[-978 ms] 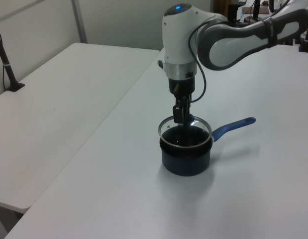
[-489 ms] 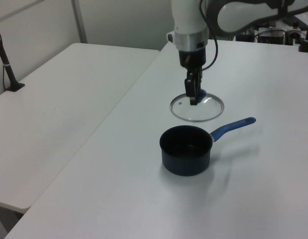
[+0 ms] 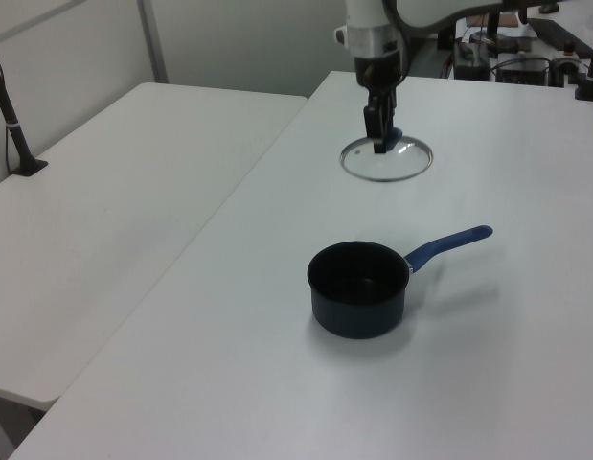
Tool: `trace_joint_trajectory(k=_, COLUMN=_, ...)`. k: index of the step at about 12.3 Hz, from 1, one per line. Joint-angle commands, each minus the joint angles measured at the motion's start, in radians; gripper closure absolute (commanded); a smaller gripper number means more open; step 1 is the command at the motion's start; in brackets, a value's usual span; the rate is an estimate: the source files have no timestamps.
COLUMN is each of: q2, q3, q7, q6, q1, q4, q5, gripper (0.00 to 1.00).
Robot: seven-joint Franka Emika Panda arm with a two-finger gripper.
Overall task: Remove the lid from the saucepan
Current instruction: 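Carry the lid away from the saucepan and lower it onto the table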
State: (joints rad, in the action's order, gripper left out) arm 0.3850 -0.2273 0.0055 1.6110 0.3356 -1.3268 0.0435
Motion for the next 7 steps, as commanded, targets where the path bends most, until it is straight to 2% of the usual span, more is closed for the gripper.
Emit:
trace_joint_trajectory(k=1, q2=-0.023, q3=0.000, q7=-0.106, q6=-0.005, q1=-0.101, q4=-0.026, q5=-0.013, gripper=0.52)
trace_joint_trajectory(k=3, q2=-0.020, q3=0.006, q7=-0.154, q6=0.029, q1=-0.154, q4=-0.055, q5=-0.013, gripper=0.52)
trace_joint_trajectory(k=7, q2=-0.015, q3=0.009, q7=-0.157, q6=0.269, q1=-0.185, q4=-0.227, q5=-0.045, gripper=0.52)
